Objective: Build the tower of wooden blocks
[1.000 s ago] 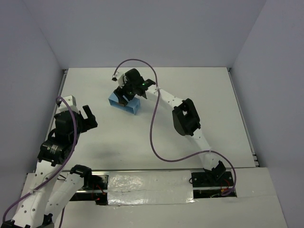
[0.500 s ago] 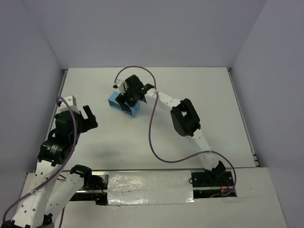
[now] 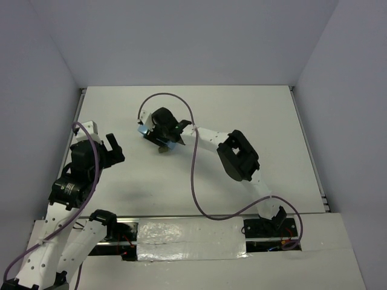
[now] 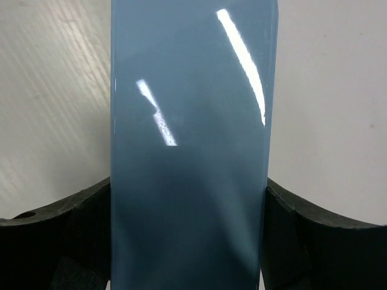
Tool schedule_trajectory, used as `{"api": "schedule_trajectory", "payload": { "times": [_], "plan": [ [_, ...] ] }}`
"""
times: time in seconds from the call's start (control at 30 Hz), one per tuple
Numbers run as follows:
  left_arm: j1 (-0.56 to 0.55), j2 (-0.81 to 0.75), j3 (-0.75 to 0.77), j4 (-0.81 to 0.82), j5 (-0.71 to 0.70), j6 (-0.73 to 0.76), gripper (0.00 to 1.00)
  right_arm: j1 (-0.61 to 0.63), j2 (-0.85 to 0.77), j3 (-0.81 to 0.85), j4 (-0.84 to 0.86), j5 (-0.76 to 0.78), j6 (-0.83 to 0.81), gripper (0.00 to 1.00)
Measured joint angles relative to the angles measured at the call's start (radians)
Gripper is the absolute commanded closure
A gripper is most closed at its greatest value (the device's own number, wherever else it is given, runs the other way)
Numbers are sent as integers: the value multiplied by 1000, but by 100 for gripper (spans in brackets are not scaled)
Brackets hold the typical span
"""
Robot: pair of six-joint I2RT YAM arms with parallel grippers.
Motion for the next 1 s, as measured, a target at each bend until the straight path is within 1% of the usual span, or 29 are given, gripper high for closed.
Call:
{"api": "schedule_trajectory", "payload": {
  "times": [0.2, 0.3, 0.47, 0.8, 0.9, 1.0],
  "plan": [
    [0, 0, 0, 0, -13, 0, 1, 41, -83, -192, 165, 210, -123, 66],
    [0, 0, 0, 0, -15, 0, 1, 63, -88, -214, 206, 271, -167, 68],
    [0, -2, 0, 0, -15, 0, 0, 78, -89, -217, 268, 330, -197, 68],
    [0, -22, 0, 0, -15, 0, 1, 28, -96, -210, 274, 402, -145, 67],
    [0, -24, 0, 0, -15, 0, 1, -1, -101, -192, 261, 412, -94, 65],
    [0, -32, 0, 0, -15, 0, 1, -42, -132, -198, 245, 425, -33, 66]
  ]
}}
